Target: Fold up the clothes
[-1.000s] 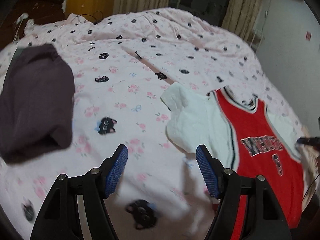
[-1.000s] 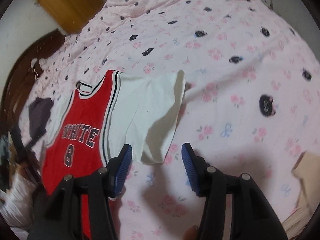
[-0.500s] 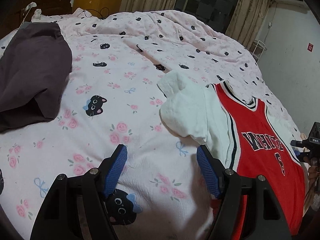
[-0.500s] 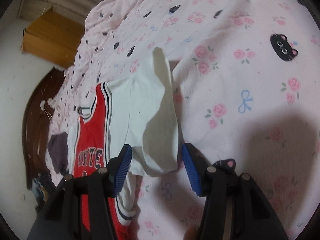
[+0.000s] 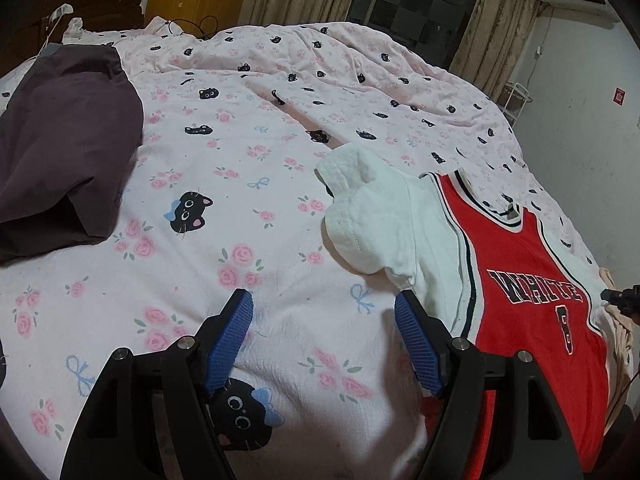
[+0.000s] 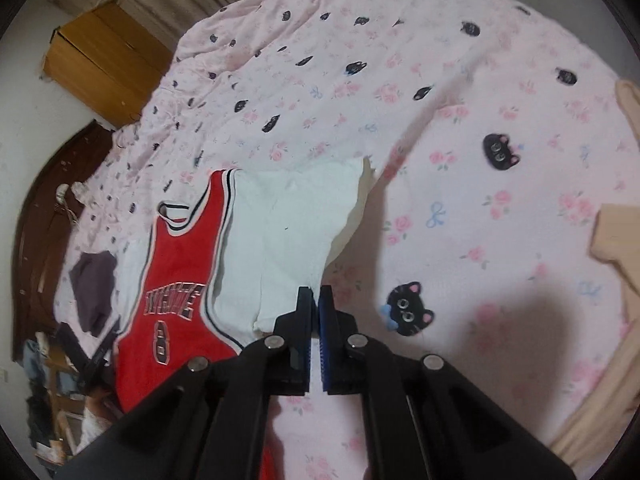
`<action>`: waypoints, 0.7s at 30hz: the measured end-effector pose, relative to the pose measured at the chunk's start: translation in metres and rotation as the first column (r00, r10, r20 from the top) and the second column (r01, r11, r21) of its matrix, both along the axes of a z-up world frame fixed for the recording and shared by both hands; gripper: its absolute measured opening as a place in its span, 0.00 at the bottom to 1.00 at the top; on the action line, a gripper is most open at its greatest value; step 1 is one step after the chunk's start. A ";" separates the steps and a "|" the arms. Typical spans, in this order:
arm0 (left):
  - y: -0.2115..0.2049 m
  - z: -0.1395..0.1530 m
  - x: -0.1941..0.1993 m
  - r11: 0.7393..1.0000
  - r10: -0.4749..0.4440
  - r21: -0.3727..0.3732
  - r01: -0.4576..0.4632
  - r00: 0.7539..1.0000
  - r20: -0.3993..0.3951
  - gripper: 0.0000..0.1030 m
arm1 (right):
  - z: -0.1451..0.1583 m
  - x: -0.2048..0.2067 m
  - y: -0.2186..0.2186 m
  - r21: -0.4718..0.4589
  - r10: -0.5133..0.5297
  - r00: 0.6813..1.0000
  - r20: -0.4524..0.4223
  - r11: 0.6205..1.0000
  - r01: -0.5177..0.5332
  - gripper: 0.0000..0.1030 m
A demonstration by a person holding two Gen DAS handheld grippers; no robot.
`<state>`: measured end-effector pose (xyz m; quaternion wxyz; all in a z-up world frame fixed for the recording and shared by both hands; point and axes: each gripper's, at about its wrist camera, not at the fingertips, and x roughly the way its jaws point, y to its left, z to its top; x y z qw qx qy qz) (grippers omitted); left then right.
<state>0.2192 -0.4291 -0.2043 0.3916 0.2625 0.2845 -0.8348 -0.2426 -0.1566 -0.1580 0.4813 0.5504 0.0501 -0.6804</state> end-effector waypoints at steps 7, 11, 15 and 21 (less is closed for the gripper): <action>-0.001 0.005 0.008 1.000 -0.008 0.030 0.010 0.998 -0.063 0.67 | -0.013 0.021 -0.024 0.259 0.123 0.969 -0.214 0.964 -0.065 0.16; 0.003 0.015 0.009 0.999 -0.040 0.014 0.042 0.993 -0.109 0.67 | 0.041 0.054 -0.053 0.314 0.262 0.827 -0.497 0.943 -0.109 0.21; 0.006 0.022 -0.002 0.989 -0.148 -0.002 0.149 0.978 -0.151 0.67 | 0.090 0.101 -0.107 0.289 0.446 0.723 -0.527 0.895 -0.341 0.25; -0.001 0.017 -0.005 0.984 -0.162 0.050 0.174 0.969 -0.184 0.67 | 0.113 0.183 -0.211 0.253 0.691 0.579 -0.433 0.709 -0.658 0.34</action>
